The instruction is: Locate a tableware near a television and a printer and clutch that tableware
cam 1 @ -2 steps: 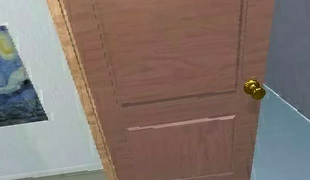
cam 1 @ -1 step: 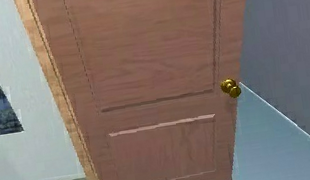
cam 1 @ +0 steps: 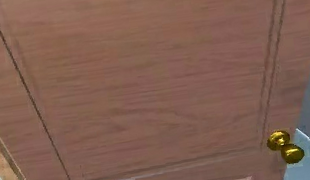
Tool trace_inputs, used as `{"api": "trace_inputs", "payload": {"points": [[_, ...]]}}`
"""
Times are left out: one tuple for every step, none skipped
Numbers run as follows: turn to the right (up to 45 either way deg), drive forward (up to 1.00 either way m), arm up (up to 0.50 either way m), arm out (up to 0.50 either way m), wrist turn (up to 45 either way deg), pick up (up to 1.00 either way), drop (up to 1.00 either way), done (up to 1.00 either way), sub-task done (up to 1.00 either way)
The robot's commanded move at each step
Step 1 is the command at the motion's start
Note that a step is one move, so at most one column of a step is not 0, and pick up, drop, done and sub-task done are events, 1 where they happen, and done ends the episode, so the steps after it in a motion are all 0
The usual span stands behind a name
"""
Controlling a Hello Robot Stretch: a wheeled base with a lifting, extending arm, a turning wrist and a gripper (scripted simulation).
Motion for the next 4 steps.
{"api": "trace_inputs", "payload": {"points": [[-45.0,0.0,0.0,0.0,0.0,0.0,0.0,0.0,0.0],[-45.0,0.0,0.0,0.0,0.0,0.0,0.0,0.0,0.0],[-3.0,0.0,0.0,0.0,0.0,0.0,0.0,0.0,0.0],[0.0,0.55,0.0,0.0,0.0,0.0,0.0,0.0,0.0]]}}
